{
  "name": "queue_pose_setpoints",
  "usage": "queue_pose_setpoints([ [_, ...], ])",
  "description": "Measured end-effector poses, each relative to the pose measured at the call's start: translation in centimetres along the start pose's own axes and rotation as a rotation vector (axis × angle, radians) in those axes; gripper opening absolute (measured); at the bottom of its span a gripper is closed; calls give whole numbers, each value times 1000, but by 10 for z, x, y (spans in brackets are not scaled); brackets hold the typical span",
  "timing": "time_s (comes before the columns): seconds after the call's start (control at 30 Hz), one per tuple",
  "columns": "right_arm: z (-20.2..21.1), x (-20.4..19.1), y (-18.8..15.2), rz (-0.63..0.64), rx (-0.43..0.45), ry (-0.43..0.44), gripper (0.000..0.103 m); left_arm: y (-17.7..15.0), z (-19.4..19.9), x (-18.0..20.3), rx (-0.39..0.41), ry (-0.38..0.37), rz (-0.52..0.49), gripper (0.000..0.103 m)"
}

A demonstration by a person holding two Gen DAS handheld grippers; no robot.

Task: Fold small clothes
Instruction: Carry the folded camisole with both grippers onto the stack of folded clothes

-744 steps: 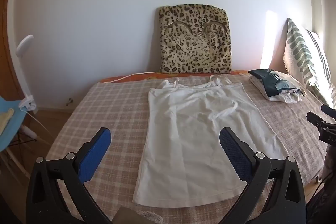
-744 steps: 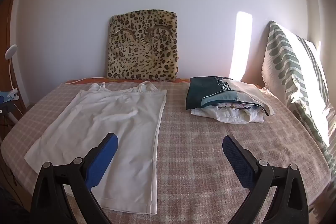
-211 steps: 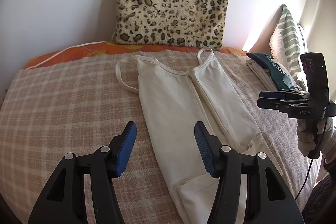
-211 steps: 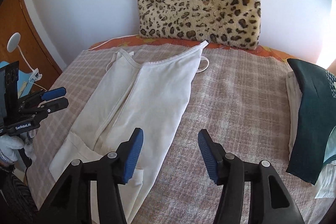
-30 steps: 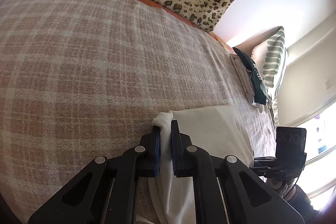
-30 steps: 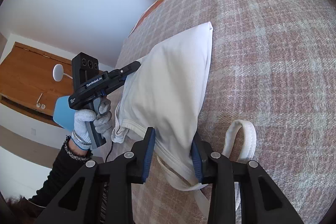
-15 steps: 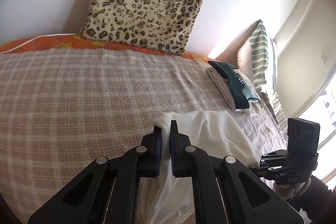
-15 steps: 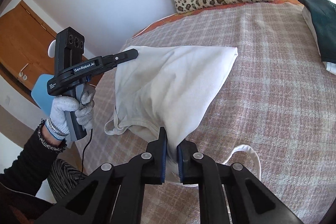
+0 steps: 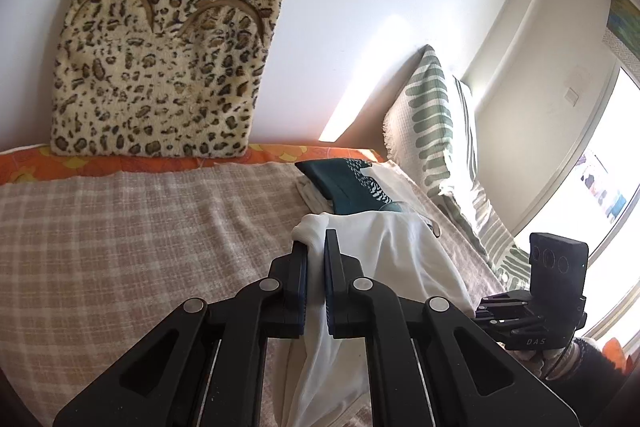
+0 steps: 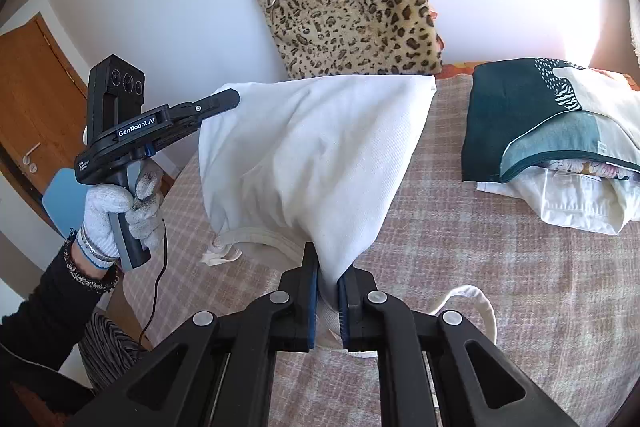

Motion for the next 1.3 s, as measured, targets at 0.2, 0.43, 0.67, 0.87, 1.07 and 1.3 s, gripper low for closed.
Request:
queue_pose_setpoints([
  [0.2, 32, 41, 15, 18, 10, -67, 6, 5, -44, 38, -9, -60, -19, 5],
  [0.43, 58, 84, 37, 83, 22, -156, 6, 16, -97, 65, -4, -98, -7, 5],
  [0.67, 63, 140, 65, 126, 6, -291, 6, 30, -154, 83, -10, -87, -30, 5],
  [0.87, 58, 182, 88, 143, -2, -335, 6, 40, -197, 93, -1, -54, -38, 5],
  [1.07, 42, 224, 99, 125, -18, -374, 6, 38, -235, 91, -16, 0, -77, 5],
  [1.3, 19, 256, 93, 99, -64, -402, 8, 28, -263, 81, -42, 89, -148, 5],
])
Point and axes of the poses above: each gripper's, at about its wrist camera, not at the fingertips, and z roughly against the way its jaws point, x to its right, y to its top, the point moved 6 cm from there along -z, roughly the way its jaws point, and after that the axes turned 11 degrees about x, right-handed, at the moved point
